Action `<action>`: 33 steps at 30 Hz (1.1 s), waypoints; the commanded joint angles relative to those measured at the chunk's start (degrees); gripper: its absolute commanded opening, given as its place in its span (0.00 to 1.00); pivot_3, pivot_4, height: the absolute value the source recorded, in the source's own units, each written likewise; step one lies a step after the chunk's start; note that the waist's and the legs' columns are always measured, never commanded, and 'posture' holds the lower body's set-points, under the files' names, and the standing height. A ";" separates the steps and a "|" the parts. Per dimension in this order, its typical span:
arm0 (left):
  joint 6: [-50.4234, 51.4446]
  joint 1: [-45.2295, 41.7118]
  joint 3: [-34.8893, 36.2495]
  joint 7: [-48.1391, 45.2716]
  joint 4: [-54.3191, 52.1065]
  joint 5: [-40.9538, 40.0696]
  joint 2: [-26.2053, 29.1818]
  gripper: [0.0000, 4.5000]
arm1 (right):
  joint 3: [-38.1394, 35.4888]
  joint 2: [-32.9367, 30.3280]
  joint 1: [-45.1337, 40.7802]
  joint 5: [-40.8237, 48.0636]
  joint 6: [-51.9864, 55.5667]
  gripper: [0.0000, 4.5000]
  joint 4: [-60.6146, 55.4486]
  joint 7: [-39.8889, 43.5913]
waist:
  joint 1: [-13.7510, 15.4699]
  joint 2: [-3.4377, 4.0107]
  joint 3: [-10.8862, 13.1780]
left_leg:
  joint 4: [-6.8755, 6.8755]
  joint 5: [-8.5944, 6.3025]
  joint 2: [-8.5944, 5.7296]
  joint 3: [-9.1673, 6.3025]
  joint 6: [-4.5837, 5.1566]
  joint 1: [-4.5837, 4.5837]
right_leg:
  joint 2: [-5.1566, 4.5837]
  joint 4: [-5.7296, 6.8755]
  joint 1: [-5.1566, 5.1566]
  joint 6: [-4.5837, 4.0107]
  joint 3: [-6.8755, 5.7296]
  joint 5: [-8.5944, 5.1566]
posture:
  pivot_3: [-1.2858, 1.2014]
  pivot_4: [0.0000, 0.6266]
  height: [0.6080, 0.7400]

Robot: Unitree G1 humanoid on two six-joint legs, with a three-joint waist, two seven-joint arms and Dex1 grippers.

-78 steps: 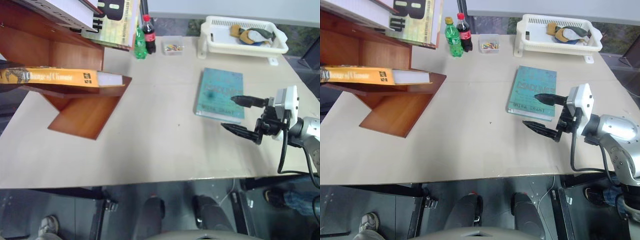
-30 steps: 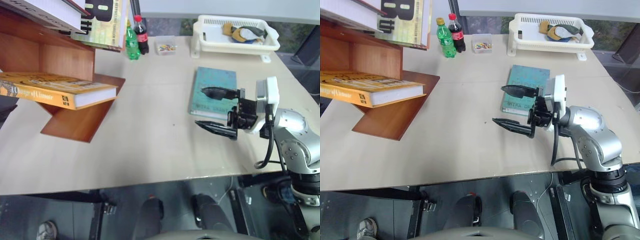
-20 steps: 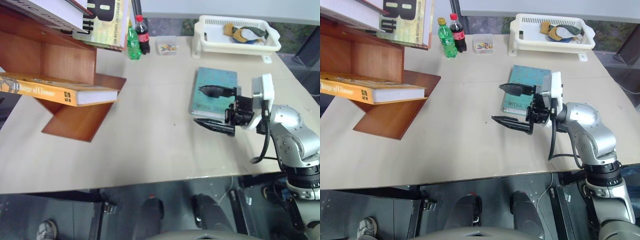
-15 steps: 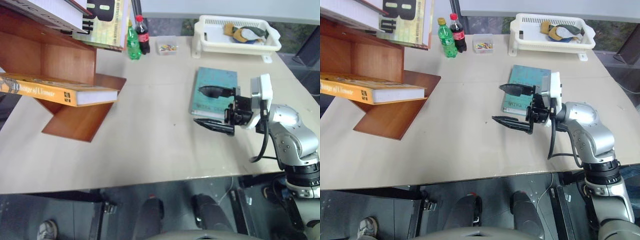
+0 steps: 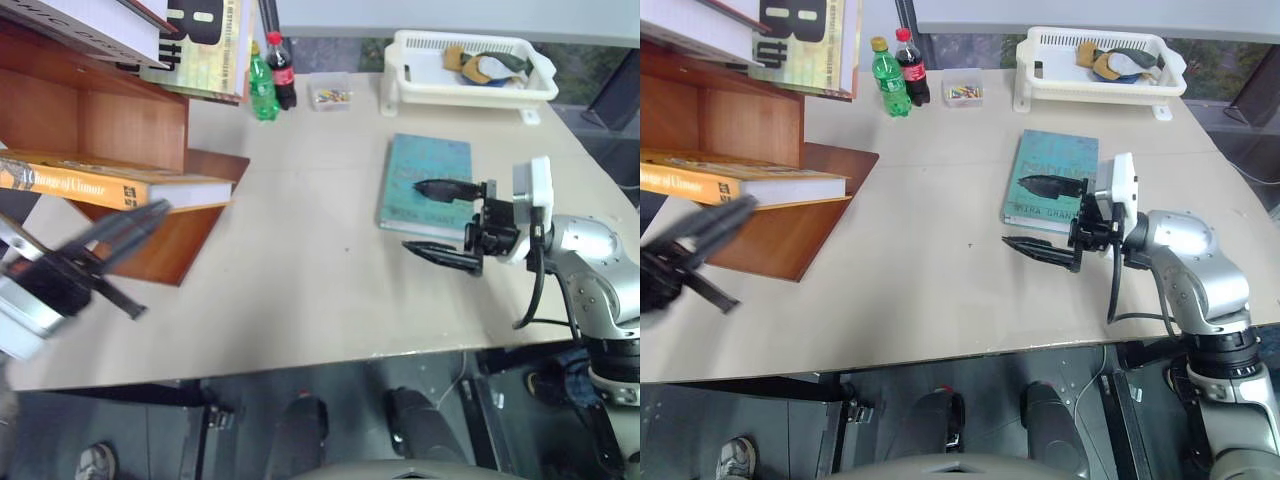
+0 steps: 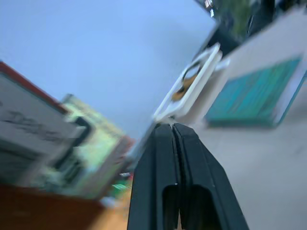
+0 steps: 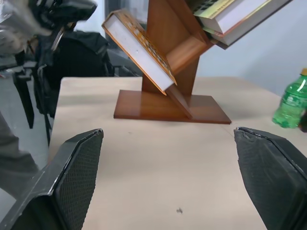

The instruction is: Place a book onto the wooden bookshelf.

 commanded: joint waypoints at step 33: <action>19.35 -21.10 -20.95 35.07 3.90 26.91 -30.62 0.01 | -2.47 -2.15 0.72 3.07 6.39 1.00 -9.82 -8.32 | 0.01 -0.13 -0.21 | 0.07 0.00 -0.16 -0.63 0.02 0.07 | 0.06 -0.16 0.39 0.21 -0.27 0.15 | 0.52 0.24 1.00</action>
